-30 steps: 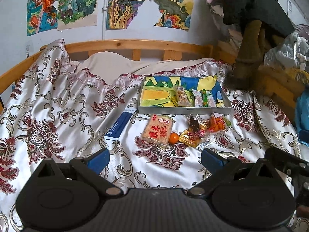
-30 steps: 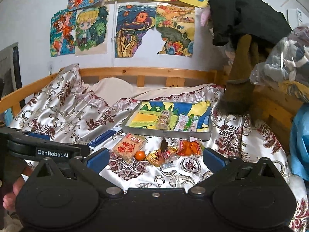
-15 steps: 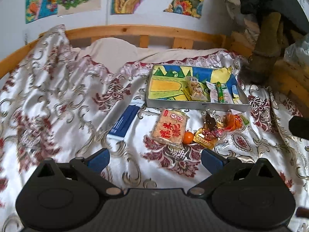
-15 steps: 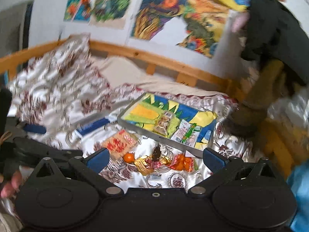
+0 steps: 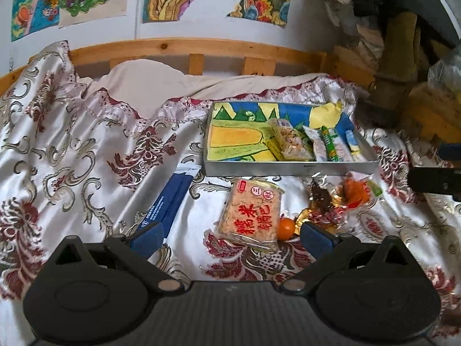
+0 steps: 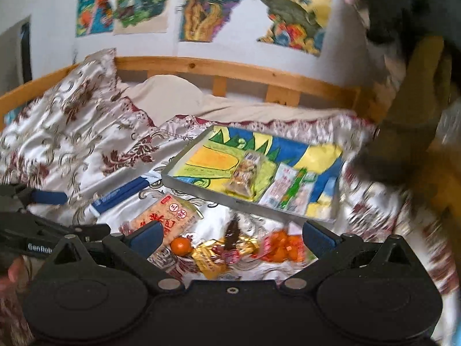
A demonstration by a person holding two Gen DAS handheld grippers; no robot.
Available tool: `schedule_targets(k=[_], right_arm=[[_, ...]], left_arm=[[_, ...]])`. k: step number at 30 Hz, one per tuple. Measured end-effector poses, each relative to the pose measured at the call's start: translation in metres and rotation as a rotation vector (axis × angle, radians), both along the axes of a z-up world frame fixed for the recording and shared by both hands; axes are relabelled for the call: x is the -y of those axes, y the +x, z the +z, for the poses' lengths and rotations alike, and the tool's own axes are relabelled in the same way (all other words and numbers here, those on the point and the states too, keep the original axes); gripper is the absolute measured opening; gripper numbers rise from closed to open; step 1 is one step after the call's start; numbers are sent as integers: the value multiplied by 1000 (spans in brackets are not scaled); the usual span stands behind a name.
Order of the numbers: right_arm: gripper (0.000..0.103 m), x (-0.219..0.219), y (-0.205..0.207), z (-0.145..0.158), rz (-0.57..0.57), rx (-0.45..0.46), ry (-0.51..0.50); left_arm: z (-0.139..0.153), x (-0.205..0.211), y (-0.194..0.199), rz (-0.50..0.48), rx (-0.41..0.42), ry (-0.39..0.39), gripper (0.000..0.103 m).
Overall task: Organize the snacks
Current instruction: 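Move the left tool to the rice-cake pack while the right tool approaches the orange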
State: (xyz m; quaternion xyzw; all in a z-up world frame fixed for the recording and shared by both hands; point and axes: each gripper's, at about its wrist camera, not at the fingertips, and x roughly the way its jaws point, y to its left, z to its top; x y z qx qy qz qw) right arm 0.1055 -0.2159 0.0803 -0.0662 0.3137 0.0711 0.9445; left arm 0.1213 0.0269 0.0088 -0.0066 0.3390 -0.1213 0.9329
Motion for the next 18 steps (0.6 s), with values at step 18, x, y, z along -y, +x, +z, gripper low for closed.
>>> schedule_targets(k=[18], right_arm=[[102,-2,52,-101,159,-30,118]], left_arm=[[-47,-8,58,9,29,-67,103]])
